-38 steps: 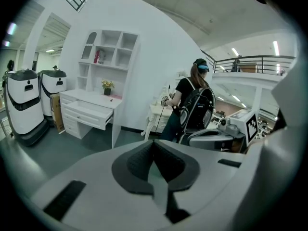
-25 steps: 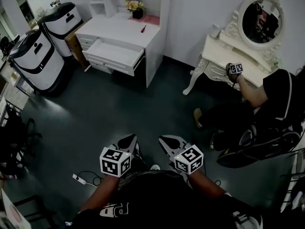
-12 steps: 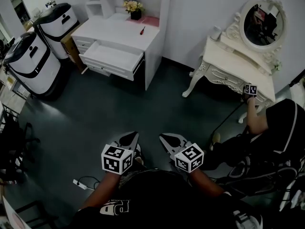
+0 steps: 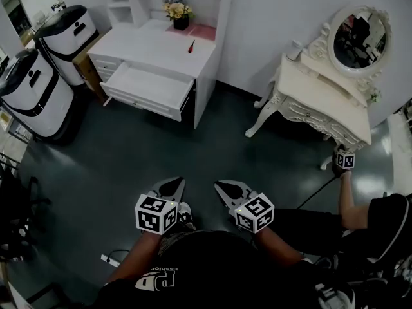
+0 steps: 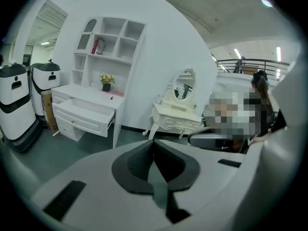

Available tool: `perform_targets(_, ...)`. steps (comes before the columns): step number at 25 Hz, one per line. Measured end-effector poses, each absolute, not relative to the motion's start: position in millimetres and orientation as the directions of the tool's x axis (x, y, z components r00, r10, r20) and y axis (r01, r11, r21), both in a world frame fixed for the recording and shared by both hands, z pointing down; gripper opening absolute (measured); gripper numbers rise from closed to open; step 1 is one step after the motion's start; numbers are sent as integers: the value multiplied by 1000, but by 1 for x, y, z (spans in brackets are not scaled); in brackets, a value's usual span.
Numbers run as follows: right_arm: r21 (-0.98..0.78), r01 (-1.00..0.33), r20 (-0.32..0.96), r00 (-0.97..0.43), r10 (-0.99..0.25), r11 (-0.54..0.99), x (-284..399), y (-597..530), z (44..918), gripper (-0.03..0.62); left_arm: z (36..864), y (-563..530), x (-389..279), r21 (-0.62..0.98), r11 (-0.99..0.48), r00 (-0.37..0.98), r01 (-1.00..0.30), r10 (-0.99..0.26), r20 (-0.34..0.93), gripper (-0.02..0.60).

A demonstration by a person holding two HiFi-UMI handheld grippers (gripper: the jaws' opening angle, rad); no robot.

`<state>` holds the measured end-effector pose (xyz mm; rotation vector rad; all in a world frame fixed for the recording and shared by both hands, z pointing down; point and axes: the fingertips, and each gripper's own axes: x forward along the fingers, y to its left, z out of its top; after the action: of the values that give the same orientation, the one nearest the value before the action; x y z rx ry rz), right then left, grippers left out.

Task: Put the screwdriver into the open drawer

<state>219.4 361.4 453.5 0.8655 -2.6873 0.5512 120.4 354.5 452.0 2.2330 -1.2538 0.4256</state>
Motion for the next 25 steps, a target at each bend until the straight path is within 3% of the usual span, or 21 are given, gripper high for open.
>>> perform_targets(25,-254,-666,411,-731,-545,701,110,228,453,9,449,219,8,322,-479,577,-817,-662,478,15)
